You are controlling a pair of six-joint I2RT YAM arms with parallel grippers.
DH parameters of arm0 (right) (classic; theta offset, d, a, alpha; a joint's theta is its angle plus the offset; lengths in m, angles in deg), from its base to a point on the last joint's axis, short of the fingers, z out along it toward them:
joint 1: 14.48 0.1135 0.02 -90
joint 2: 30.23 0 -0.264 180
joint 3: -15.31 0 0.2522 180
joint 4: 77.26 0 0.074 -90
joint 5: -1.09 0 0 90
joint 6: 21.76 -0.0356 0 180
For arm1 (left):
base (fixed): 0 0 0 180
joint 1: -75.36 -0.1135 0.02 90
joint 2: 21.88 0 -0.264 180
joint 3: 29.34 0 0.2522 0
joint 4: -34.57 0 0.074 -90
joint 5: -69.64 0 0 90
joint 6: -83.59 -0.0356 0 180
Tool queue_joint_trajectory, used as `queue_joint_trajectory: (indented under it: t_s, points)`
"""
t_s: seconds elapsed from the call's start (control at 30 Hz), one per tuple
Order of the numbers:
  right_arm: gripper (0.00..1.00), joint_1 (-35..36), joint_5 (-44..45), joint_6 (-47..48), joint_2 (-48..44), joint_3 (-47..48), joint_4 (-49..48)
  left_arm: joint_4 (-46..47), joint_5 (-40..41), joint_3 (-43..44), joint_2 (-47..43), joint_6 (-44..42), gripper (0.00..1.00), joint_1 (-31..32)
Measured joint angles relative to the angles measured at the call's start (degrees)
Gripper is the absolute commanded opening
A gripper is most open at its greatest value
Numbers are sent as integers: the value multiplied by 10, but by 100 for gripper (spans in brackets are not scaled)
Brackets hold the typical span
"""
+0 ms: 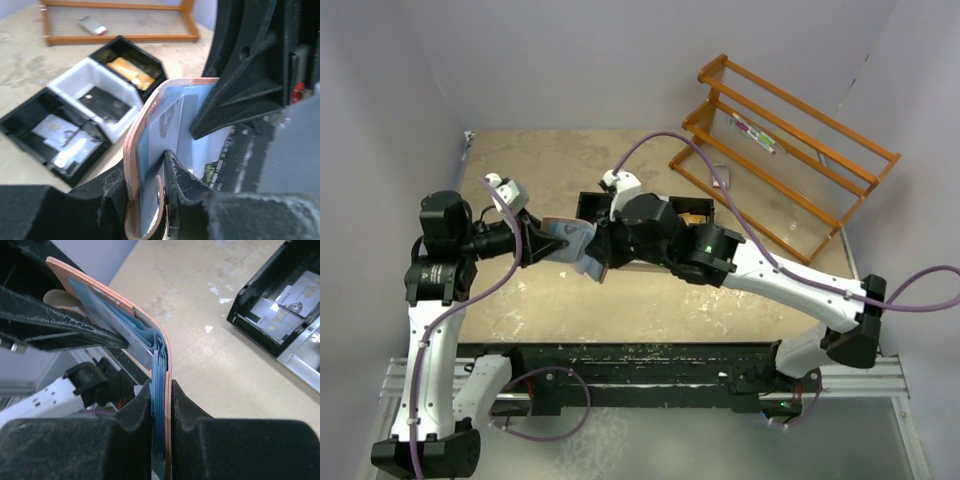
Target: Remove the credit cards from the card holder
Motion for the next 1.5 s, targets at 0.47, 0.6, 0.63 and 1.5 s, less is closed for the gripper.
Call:
queue_joint_trajectory:
  t_s: [0.47, 0.6, 0.63, 1.5]
  points:
    - [24, -92, -256, 35, -145, -196, -199, -78, -202, 79, 83, 55, 0, 3]
    - [55, -119, -315, 26, -154, -212, -240, -22, -207, 75, 79, 141, 0, 2]
    - [62, -123, -326, 24, -156, -212, -249, 2, -205, 69, 76, 167, 0, 1]
    - [65, -167, -308, -53, -173, -136, -287, 71, -96, 49, 113, 338, 0, -15]
